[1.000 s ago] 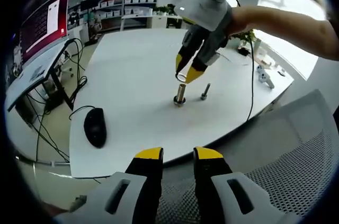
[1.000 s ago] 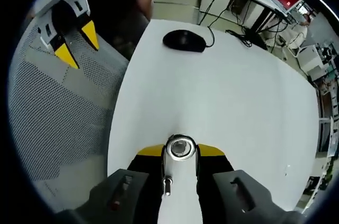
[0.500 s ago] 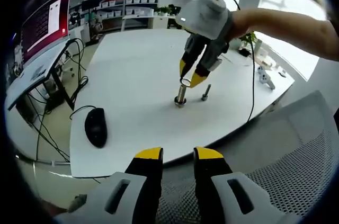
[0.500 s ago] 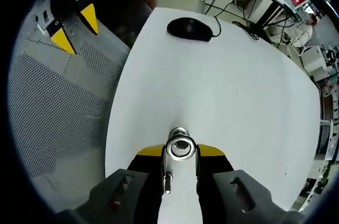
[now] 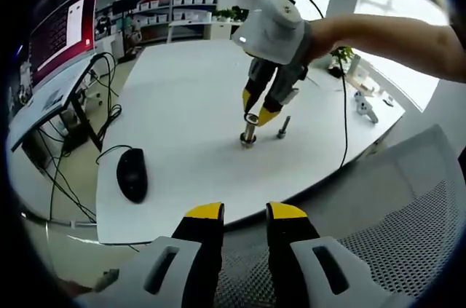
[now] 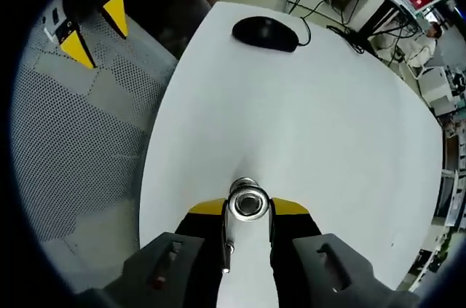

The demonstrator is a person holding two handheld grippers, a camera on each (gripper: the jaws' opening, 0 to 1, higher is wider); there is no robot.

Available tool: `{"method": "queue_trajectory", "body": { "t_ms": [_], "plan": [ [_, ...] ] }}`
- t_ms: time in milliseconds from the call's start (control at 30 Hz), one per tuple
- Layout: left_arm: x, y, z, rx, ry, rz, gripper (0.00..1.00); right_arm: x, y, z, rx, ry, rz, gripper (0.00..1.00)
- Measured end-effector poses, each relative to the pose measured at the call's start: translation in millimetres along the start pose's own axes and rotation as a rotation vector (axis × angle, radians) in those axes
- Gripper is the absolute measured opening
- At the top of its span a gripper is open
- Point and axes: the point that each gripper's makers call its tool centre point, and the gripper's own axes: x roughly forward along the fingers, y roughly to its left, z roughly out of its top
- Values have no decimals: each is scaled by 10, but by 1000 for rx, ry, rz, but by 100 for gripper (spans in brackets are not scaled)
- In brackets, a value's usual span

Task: Place the washer onto the threaded stud by aligning its center hole with the stud, sliding it down to the base, and recovering from edge contact or off-axis alignment until the washer reaches the visible bottom stop.

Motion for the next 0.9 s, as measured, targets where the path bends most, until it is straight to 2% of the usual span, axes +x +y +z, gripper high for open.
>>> {"method": "queue_trajectory", "body": {
  "t_ms": [267, 900],
  "plan": [
    [0, -12, 0, 2, 2, -2, 21, 56, 4, -30, -1, 11, 16, 22],
    [-2, -18, 3, 2, 4, -4, 21, 344, 60, -86, 7, 41, 53, 22]
  ]
}}
